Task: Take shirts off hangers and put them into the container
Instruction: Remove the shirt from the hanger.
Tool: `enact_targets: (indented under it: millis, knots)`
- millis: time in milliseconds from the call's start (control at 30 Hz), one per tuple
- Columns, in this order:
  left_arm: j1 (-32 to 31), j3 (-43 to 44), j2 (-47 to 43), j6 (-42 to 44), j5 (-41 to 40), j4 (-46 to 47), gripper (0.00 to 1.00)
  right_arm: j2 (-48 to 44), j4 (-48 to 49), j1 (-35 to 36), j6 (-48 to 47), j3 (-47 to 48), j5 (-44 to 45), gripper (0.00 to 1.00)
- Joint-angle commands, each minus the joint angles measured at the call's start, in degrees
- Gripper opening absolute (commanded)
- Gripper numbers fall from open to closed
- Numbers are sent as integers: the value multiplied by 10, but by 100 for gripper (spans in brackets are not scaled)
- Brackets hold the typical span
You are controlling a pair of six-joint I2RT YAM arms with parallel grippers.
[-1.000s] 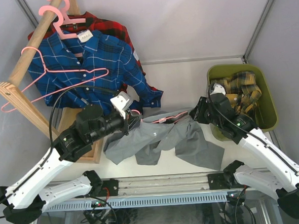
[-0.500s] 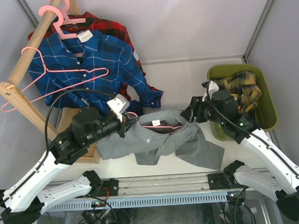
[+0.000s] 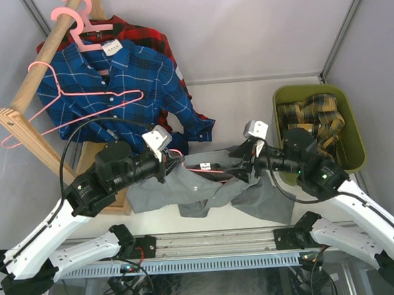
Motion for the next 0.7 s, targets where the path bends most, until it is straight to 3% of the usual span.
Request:
enact_targets:
  millis: [0, 200, 233, 267, 667]
  knots:
    - [-1, 46, -7, 2, 20, 12, 0, 45, 14, 46, -35, 18, -54, 56]
    - [-1, 50, -9, 2, 33, 7, 0, 93, -13, 61, -35, 18, -8, 56]
    - [-1, 50, -9, 2, 37, 7, 0, 97, -16, 61, -49, 19, 2, 52]
    - [-1, 50, -9, 2, 39, 7, 0, 99, -21, 61, -130, 19, 5, 50]
    - [-1, 52, -10, 0, 32, 13, 0, 128, -53, 66, -187, 18, -50, 45]
